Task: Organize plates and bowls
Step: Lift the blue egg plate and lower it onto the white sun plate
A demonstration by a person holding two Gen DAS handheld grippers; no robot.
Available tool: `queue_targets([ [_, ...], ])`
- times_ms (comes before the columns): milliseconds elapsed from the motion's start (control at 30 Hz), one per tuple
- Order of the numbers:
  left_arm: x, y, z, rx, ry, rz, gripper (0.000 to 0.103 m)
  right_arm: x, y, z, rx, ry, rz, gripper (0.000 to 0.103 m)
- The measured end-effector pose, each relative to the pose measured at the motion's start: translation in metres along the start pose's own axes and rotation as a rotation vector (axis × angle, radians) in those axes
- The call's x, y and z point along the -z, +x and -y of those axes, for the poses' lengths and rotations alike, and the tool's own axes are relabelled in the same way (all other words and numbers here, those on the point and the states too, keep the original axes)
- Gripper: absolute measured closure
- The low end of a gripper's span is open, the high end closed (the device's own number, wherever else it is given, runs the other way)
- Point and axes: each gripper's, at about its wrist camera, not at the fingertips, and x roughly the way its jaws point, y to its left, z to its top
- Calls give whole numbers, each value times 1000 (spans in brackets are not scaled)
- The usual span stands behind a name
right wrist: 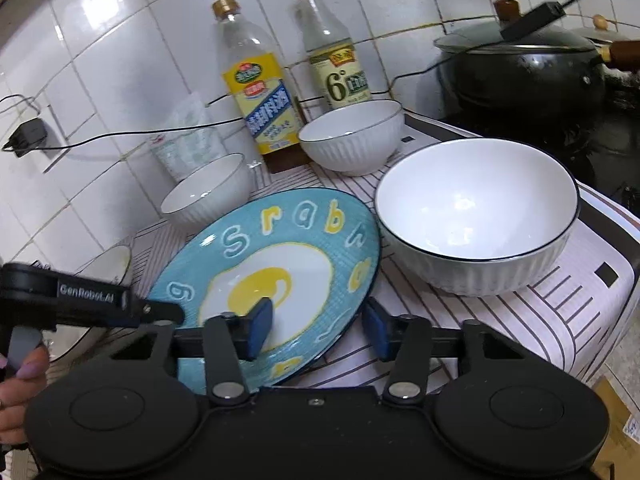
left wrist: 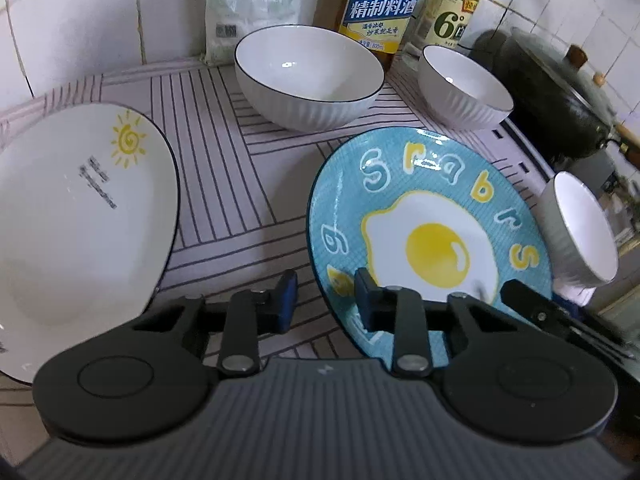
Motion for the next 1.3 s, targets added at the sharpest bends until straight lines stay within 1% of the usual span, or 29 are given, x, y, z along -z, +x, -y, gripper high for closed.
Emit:
queue_targets([
  [33,0,0,-1,10,-11,-1,78,0,1,3,1,15,-2,64],
  [67,0,1,-2,19,-15,1,80,-1,2,7,-1,30,-6,73],
  [100,1,2,-1,24,-15,3,81,-1,4,9,5,41,-11,78],
  [133,2,2,-1,29,-15,7,81,0,4,12,9,48,-16,81],
  [200,3,4,1,36,-13,12,82,0,4,14,-8,51,-18,81],
  [300,2,4,2,28,-20,19,82,0,7,13,-4,35,-24,80],
  [400,3,4,1,33,-32,23,82,3,8,16,-15,42,-7,80],
  [433,3,4,1,32,-28,25,82,3,8,15,-7,28,-6,81],
  [500,4,3,2,29,-10,29,82,2,9,3,38,-46,-15,79],
  [533,3,3,3,26,-4,30,82,1,9,1,51,-50,-20,79],
  [600,3,2,3,21,4,29,82,-2,9,4,40,-33,-33,79],
  [700,4,1,2,18,12,26,82,-3,7,4,18,-71,-52,78],
  [800,9,-4,9,-19,56,35,81,-4,5,5,-5,-85,-74,78],
  [1033,18,-23,4,-19,34,46,81,-2,-3,-5,-22,-148,-88,77],
  [1100,22,-31,1,-24,28,58,81,-3,-6,-6,-41,-157,-87,77],
  [1300,37,-58,-11,-46,-35,79,81,-5,-14,-20,-103,-227,-98,77],
])
